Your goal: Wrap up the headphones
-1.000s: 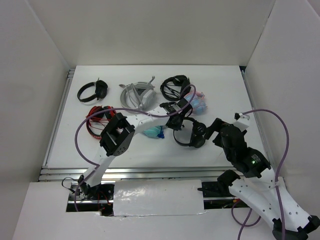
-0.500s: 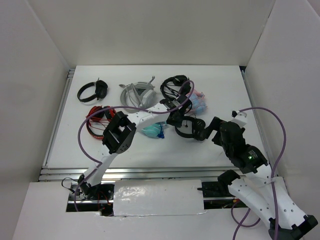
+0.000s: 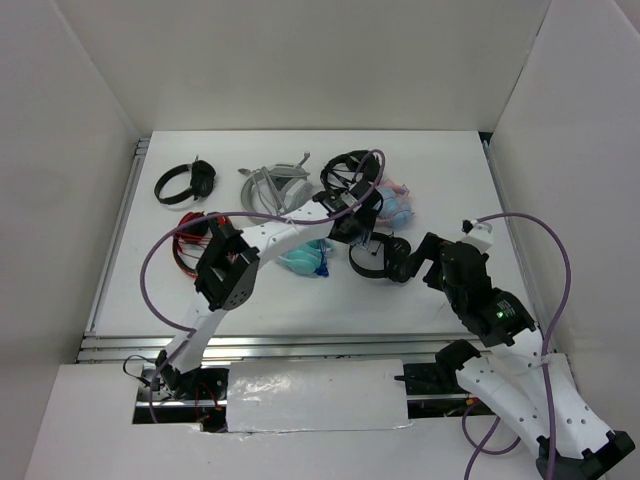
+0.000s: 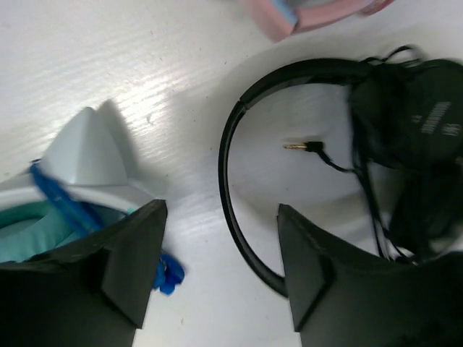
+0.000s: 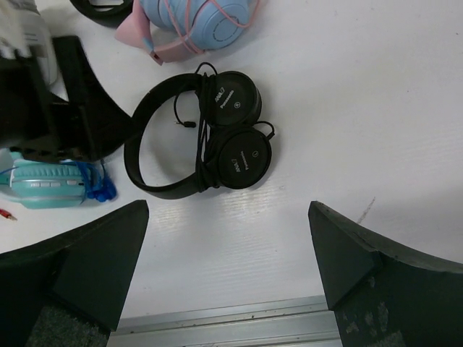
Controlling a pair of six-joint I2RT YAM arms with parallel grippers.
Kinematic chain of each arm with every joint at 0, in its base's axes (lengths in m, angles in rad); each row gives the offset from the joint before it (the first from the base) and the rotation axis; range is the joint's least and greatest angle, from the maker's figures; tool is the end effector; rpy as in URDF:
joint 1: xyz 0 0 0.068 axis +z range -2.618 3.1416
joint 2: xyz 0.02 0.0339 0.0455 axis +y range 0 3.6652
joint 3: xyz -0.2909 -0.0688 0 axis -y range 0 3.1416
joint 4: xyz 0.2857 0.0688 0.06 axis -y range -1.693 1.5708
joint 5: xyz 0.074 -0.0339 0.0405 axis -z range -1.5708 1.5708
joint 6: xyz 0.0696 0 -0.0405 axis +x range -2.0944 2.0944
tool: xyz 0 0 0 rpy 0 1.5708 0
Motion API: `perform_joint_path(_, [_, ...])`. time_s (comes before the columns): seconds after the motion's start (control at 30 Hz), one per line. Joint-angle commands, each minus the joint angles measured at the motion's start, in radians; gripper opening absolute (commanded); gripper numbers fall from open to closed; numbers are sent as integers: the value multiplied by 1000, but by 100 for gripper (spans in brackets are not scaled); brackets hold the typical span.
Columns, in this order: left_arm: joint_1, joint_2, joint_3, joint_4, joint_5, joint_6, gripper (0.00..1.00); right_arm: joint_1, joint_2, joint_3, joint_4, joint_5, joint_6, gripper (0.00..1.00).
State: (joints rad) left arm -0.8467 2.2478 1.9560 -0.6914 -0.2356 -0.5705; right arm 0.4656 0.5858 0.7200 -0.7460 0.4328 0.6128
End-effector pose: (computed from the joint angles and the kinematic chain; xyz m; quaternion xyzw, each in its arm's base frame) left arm 0.3909 -0.4175 0.1976 0.0971 0.9462 -0.1017 0.2916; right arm 0.1605 0.0480 0.2932 0.1625 0.8569 0.0679 0.4845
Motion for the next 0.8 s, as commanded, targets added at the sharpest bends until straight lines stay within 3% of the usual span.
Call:
perform_joint_path(0.0, [1, -169, -3, 18, -28, 30, 77, -8, 12, 48, 60, 7, -10, 100])
perform_joint_path(0.2, [1, -341, -22, 18, -86, 63, 99, -13, 23, 61, 76, 41, 11, 100])
perform_joint_path(0.4, [57, -638, -270, 61, -148, 29, 99, -28, 52, 62, 88, 81, 42, 100])
perform_joint_path(0.53, [167, -868, -590, 6, -263, -139, 99, -31, 89, 68, 97, 86, 80, 100])
perform_joint_path(0.63, [231, -1062, -730, -94, -384, -256, 99, -31, 112, 79, 88, 115, 105, 100])
perform_joint_path(0.77, [290, -1279, -790, -166, -447, -330, 99, -31, 105, 73, 128, 89, 85, 100])
